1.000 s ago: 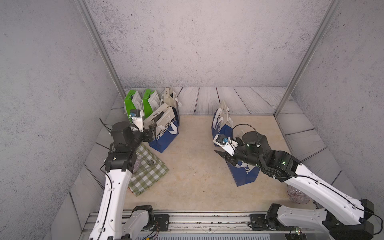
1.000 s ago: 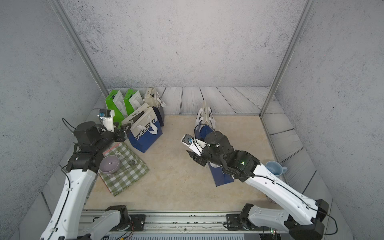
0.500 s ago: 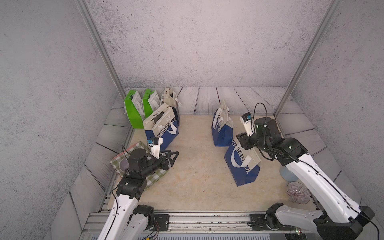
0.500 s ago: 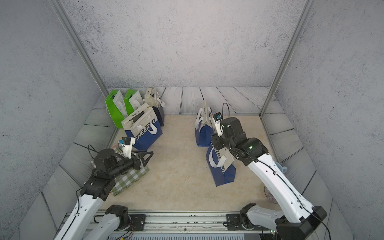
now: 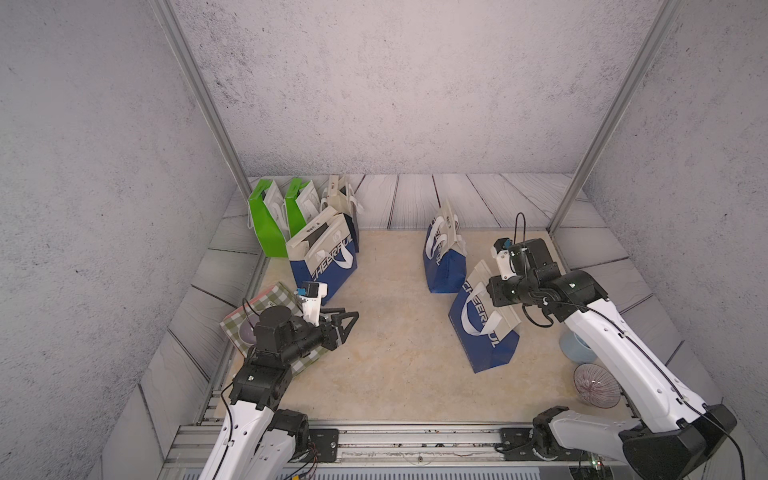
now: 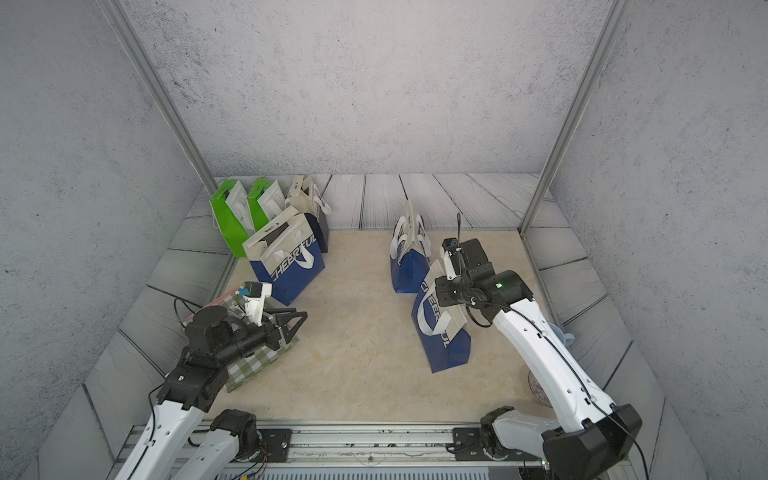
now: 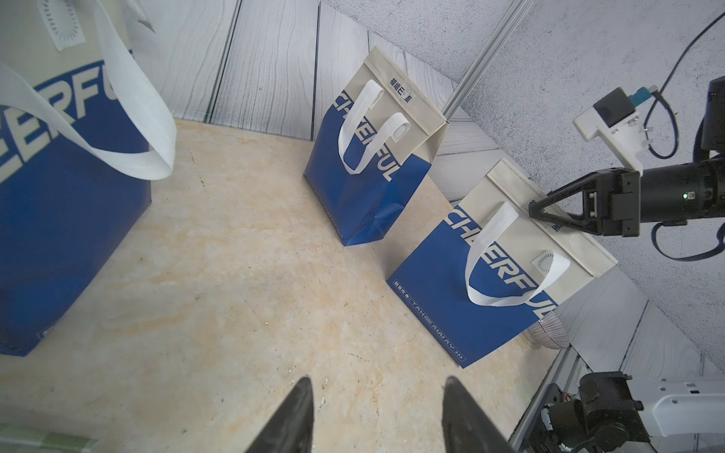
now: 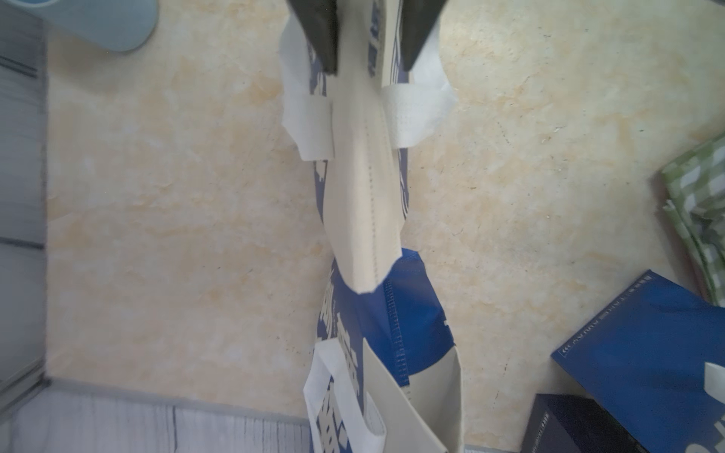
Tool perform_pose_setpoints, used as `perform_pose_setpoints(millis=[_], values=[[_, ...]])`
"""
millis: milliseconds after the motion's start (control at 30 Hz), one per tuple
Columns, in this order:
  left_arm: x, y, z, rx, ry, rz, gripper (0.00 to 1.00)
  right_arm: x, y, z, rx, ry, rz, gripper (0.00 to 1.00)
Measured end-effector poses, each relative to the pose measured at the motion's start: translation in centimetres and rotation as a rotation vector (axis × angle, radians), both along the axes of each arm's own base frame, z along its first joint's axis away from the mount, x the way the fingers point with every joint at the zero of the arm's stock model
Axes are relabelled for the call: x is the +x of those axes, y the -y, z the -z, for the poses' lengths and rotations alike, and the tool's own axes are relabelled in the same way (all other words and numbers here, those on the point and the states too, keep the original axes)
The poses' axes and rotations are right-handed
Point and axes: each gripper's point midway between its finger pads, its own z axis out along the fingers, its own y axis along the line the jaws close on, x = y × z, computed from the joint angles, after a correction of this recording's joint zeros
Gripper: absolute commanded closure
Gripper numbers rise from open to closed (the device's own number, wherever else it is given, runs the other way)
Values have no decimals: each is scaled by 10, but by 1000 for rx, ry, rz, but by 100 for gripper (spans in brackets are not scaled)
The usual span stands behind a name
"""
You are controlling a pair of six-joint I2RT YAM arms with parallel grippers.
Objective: Open the takeout bag
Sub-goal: Pick up the takeout bag at the center of the board, then place the takeout bag at the center of the board.
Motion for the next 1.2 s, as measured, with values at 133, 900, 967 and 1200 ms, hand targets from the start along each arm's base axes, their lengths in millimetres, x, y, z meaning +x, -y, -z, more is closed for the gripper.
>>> perform_pose_setpoints(millis=[133,900,967,1200], values=[[-2,3,2,-15,-10,13,49,-3,-12,-1,29,-35,-64,100],[-31,51,14,-83,45,139,37,-87,-200,-10,80,-152,-961,100],[-34,52,15,-86,50,146,38,-88,-207,-8,66,-156,-1003,100],[-39,58,49,-56,-14,167,40,-87,-216,-6,32,-113,-1107,100]])
